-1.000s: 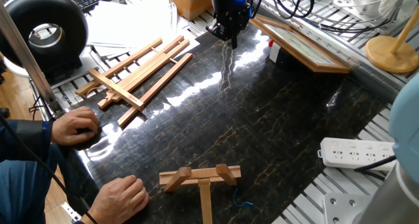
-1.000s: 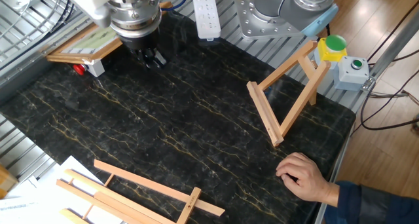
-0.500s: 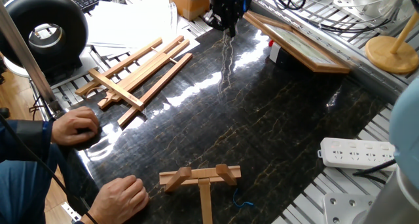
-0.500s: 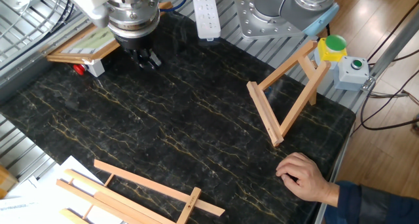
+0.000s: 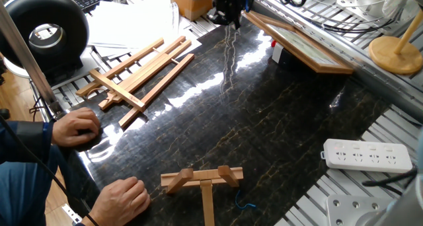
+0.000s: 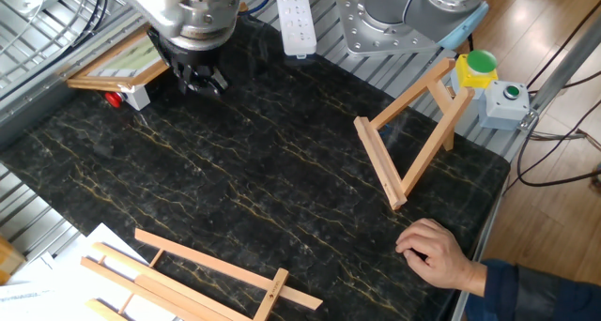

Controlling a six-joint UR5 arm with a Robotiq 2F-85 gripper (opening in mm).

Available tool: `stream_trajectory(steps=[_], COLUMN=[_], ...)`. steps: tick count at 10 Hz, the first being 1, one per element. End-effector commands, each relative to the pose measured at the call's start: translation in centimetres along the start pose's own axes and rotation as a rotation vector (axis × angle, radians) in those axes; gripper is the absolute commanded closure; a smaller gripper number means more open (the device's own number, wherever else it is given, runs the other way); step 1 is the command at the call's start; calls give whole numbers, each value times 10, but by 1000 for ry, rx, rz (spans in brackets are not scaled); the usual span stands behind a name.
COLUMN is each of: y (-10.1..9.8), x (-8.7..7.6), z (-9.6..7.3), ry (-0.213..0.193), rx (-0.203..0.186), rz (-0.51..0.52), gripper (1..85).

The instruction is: Put the photo frame on the bracket

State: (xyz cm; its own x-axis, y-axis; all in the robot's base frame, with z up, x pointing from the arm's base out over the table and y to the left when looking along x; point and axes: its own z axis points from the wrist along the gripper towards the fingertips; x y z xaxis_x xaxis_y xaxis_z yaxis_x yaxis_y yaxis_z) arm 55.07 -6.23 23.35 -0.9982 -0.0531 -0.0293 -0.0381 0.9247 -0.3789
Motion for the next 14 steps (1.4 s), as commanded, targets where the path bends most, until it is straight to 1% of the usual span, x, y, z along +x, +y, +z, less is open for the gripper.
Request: stream_trajectory(steps=[1, 2, 3, 4, 5, 6, 7, 8, 9, 10, 11, 12, 14], y=[-50, -52, -49, -31, -28, -17, -19, -26, -29, -28, -21, -20, -21], x=[7, 11, 14, 22, 26, 35, 40, 43, 44, 47, 54, 59, 59], z=[-2, -4, -3, 0, 3, 9, 15, 20, 20, 22, 24, 26, 26], ry=[-25, -18, -11, 11, 11, 17, 6, -9, -8, 2, 19, 30, 32], rx=[190, 203, 191, 131, 141, 128, 156, 185, 192, 187, 157, 153, 158], rz=[-114, -85, -69, -41, -37, -22, -37, -58, -68, -73, -66, -67, -82], gripper=[847, 847, 847, 847, 847, 847, 847, 847, 847, 847, 847, 847, 847])
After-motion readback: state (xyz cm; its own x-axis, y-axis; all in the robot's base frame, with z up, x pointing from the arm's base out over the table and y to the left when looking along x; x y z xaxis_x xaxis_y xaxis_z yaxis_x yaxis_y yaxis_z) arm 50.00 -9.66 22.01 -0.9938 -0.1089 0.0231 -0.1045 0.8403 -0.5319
